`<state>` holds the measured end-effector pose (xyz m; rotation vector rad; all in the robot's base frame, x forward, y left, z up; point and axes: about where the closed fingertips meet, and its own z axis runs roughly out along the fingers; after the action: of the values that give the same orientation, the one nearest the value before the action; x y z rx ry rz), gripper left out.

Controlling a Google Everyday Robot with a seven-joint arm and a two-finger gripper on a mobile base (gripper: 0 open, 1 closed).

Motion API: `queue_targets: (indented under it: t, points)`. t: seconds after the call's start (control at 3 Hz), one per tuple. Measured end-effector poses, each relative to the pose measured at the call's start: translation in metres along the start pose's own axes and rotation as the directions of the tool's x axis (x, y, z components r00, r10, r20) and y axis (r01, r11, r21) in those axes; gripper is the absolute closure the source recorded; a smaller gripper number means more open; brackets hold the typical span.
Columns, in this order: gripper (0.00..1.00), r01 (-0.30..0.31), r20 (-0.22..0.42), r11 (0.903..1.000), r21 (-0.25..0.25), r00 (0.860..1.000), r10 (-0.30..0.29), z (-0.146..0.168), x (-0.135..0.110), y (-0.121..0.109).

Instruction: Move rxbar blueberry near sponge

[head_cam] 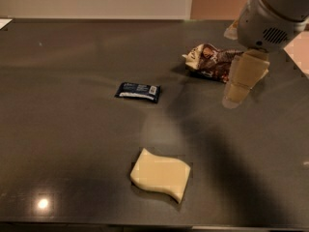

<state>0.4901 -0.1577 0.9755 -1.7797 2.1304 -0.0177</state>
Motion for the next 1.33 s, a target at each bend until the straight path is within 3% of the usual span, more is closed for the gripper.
queue_targets:
  t: [0.67,1.33]
  points:
    - [0.00,0.085,0.049,0.9944,-0.062,0.995,-0.082,0.037,-0.048,-0.034]
    - [0.00,0.175,0.062,0.9757,-0.131,0.984,-0.168,0.084,-0.088,-0.053]
